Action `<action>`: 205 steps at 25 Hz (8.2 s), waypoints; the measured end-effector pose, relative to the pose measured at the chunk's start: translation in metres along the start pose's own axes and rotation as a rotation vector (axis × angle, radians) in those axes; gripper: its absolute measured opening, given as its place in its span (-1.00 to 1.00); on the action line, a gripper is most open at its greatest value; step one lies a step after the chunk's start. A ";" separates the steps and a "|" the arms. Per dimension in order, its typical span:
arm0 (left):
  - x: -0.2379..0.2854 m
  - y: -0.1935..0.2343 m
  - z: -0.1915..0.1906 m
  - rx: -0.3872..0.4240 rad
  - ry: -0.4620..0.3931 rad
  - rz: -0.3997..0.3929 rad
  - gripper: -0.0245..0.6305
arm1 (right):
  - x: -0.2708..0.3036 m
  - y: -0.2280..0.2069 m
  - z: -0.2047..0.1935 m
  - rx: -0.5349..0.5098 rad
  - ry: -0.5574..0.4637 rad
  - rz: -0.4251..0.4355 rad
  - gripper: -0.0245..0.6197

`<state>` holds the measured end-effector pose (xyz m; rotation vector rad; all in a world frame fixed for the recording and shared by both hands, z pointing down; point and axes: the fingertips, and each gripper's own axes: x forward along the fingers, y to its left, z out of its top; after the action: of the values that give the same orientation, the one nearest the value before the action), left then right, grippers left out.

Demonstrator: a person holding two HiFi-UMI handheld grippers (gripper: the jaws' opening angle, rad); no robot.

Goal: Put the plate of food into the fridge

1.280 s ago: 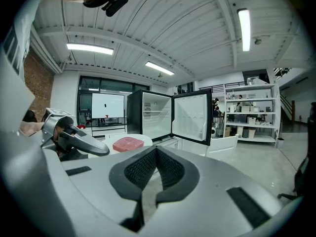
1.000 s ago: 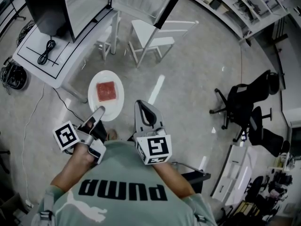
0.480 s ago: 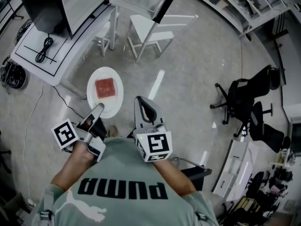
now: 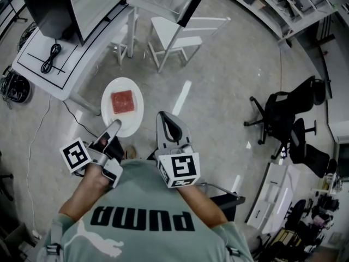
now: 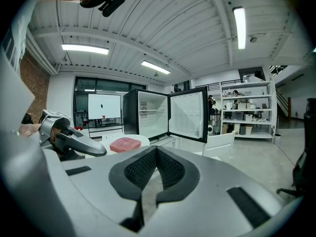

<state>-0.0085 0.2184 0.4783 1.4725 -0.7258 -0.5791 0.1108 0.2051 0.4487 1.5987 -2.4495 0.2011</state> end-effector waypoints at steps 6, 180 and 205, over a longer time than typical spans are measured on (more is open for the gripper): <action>0.004 -0.002 0.004 -0.003 -0.007 -0.003 -0.78 | 0.006 -0.003 0.002 -0.001 -0.001 0.003 -0.91; 0.244 -0.019 0.360 -0.036 -0.460 0.025 -0.78 | 0.462 -0.074 0.145 -0.144 -0.031 0.419 -0.91; 0.310 0.033 0.476 -0.085 -0.715 0.124 -0.78 | 0.574 -0.080 0.158 -0.204 0.012 0.662 -0.91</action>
<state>-0.1571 -0.3295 0.5175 1.1183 -1.3156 -1.0435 -0.0556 -0.3725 0.4380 0.6652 -2.7911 0.0526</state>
